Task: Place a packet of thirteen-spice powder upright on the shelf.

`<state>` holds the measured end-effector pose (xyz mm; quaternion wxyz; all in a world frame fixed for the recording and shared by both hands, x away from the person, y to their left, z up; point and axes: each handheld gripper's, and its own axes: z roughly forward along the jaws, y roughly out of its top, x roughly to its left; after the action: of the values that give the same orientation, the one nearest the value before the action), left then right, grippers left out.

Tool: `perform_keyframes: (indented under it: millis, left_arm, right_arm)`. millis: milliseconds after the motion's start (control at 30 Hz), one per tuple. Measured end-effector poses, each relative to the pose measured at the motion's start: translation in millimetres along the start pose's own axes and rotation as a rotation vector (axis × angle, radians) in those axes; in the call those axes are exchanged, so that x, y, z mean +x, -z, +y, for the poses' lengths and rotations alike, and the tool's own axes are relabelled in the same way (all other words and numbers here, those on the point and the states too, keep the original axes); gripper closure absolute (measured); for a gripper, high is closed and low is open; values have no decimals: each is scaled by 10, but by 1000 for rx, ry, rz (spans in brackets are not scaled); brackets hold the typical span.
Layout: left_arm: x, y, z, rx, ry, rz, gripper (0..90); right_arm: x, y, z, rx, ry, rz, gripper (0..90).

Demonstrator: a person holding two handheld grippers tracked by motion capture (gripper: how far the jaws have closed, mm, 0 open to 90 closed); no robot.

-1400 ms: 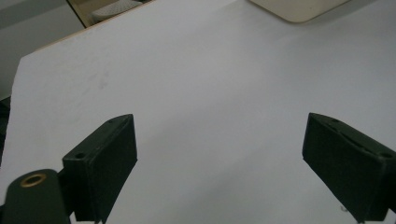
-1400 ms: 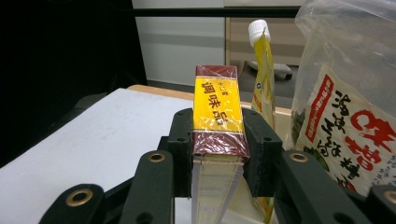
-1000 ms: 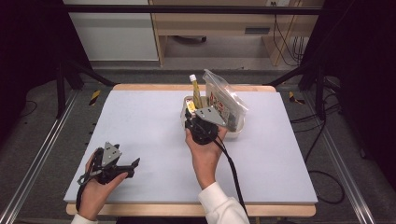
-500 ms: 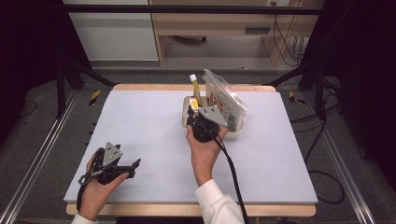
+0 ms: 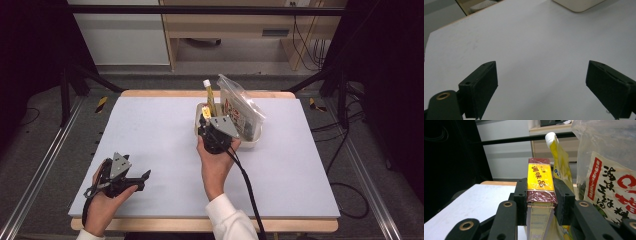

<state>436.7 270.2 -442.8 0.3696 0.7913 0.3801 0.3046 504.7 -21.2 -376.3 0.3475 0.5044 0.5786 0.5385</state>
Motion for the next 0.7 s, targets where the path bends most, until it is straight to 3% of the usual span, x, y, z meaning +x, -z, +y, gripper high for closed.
perform_keyframes:
  millis: [700]
  left_arm:
    - [-39,-21,10,3,-16,-12,104]
  right_arm:
    - [-1,-252,-64,-27,-78,-58,679]
